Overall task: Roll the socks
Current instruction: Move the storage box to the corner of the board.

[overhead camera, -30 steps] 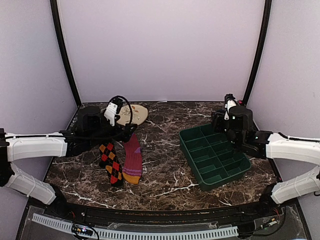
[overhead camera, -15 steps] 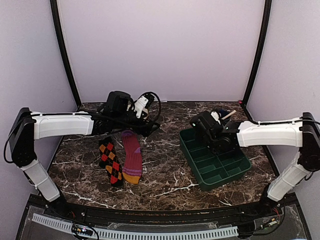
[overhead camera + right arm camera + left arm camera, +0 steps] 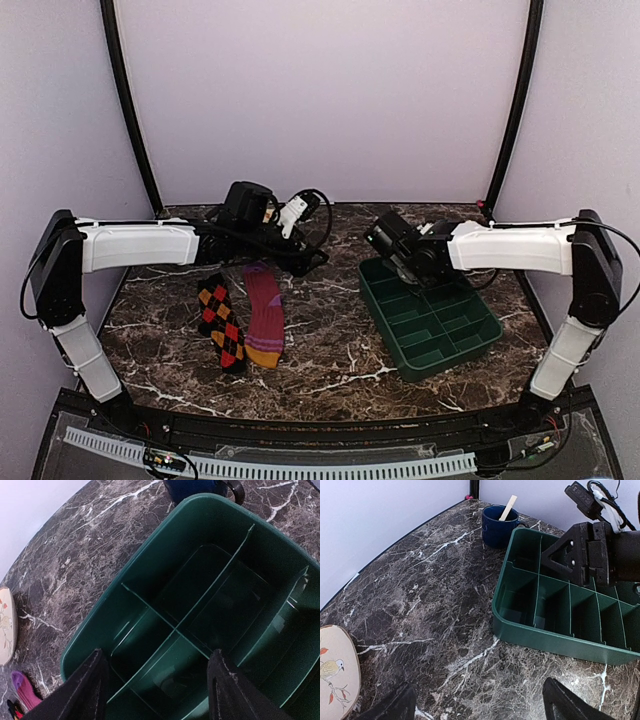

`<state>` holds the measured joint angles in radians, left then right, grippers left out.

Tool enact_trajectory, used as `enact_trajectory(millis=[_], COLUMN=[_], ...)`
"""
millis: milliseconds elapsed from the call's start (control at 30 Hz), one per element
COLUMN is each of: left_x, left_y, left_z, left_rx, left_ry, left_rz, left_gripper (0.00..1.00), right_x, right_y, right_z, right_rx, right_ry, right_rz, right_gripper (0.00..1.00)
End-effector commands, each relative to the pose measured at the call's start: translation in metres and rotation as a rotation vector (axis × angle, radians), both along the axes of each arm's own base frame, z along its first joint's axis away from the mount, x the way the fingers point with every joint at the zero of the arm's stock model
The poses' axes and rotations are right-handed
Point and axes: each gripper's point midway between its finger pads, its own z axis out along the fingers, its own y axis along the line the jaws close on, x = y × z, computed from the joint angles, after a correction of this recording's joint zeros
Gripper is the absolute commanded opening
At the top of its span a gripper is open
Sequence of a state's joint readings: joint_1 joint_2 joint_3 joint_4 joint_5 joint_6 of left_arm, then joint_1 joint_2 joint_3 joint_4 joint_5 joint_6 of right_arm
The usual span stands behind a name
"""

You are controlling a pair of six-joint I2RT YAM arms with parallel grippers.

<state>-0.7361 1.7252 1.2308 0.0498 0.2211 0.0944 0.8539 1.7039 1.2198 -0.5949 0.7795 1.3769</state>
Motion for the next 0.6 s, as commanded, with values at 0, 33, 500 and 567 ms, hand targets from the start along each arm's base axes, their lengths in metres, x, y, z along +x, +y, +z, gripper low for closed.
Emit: enact_trajectory(millis=[0, 33, 500, 567], left_x=[-0.006, -0.007, -0.010, -0.010], left_y=[0.000, 0.000, 0.009, 0.010], left_z=[0.014, 0.015, 0.024, 0.023], left_rx=[-0.020, -0.024, -0.039, -0.038], left_ry=[-0.024, -0.029, -0.072, -0.074], left_rz=[-0.020, -0.018, 0.001, 0.004], left_gripper=[0.90, 0.90, 0.89, 0.89], right_x=[0.009, 0.011, 0.041, 0.043], right_y=[0.000, 0.002, 0.020, 0.020], right_z=[-0.017, -0.018, -0.041, -0.045], right_rx=[0.047, 0.053, 0.061, 0.061], right_ry=[0.031, 0.031, 0.081, 0.089], right_rz=[-0.019, -0.014, 0.005, 0.005], right_gripper=[0.62, 0.61, 0.51, 0.50])
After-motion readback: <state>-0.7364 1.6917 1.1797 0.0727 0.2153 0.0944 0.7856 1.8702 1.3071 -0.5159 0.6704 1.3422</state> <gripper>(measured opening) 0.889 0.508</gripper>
